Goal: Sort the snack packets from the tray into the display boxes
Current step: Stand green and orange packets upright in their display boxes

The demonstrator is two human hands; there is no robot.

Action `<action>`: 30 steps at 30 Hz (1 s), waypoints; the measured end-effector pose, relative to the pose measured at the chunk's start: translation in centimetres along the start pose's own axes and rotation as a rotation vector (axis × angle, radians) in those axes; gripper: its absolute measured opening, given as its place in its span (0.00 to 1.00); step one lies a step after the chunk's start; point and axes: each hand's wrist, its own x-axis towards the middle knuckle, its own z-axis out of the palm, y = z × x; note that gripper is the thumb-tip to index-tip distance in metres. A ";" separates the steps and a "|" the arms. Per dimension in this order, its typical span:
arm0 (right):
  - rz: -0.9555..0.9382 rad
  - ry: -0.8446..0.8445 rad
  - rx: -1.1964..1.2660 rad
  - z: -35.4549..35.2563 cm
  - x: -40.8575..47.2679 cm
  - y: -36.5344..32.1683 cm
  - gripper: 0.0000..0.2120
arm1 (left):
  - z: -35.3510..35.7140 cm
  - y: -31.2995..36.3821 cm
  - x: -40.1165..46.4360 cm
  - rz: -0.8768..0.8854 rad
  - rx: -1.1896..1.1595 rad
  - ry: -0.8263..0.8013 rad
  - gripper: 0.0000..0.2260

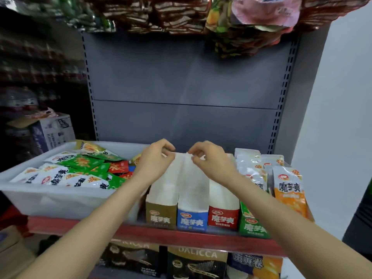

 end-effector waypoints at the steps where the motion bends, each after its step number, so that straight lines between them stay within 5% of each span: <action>1: -0.005 -0.010 0.036 1.1 1.0 -1.2 0.09 | -1.3 -1.2 0.4 -0.025 0.014 0.020 0.04; 6: 0.005 -0.143 0.130 7.1 6.6 -6.0 0.13 | -7.3 -8.4 3.4 -0.159 0.183 0.000 0.07; 12: 0.004 -0.453 0.012 14.0 12.9 -9.7 0.26 | -11.7 -16.7 7.3 -0.285 0.474 -0.209 0.19; 17: -0.039 -0.679 -0.136 18.3 16.5 -11.4 0.36 | -13.4 -20.3 8.1 -0.457 0.513 -0.417 0.40; 20: -0.083 -0.725 -0.221 19.5 17.1 -11.9 0.31 | -13.7 -21.5 8.4 -0.498 0.484 -0.432 0.45; 26: -0.165 -0.638 -0.236 19.4 16.7 -12.1 0.09 | -13.5 -21.3 8.4 -0.448 0.473 -0.362 0.37; 30: -0.162 -0.507 -0.183 18.3 16.0 -12.2 0.15 | -13.1 -20.9 8.5 -0.436 0.359 -0.200 0.23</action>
